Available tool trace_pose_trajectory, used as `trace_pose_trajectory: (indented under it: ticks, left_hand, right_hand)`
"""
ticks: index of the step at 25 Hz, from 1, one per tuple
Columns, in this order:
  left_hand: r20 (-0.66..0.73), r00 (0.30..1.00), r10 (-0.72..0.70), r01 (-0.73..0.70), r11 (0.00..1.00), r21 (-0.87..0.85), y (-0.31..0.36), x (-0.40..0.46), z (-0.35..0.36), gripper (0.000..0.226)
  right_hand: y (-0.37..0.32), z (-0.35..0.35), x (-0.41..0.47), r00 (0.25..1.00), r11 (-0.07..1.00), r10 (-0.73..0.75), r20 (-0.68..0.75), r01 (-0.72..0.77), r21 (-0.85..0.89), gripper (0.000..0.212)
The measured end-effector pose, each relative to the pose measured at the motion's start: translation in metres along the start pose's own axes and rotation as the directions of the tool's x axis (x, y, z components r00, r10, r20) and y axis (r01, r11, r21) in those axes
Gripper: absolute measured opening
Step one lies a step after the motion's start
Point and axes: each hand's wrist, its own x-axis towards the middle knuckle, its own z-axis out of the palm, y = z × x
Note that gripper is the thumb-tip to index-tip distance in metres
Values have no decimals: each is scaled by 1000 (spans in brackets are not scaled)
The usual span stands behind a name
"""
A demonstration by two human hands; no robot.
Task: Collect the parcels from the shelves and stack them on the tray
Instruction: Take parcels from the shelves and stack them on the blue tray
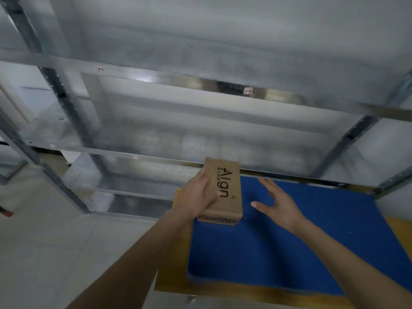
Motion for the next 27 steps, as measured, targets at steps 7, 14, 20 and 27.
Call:
trace_pose_trajectory:
  ticks: [7,14,20,27]
  left_hand:
    - [-37,949,312,-302,939,167,187,25,-62,74]
    - [-17,810,587,-582,806,106,429,9,-11,74]
    - [45,664,746,-746,665,-11,603,-52,84,72]
    - [165,547,821,-811,569,-140,718,-119,193,72]
  right_hand:
    - [-25,-179,-93,957,970,-85,-276,16,-242,79]
    - [20,-367,-261,843,928,-36,-537,-172,-331,80]
    - [92,-476,-418,747,858,121,-653,-410,-310,79]
    - [168,-520,-557,630,807,252,-735,-555,-199,81]
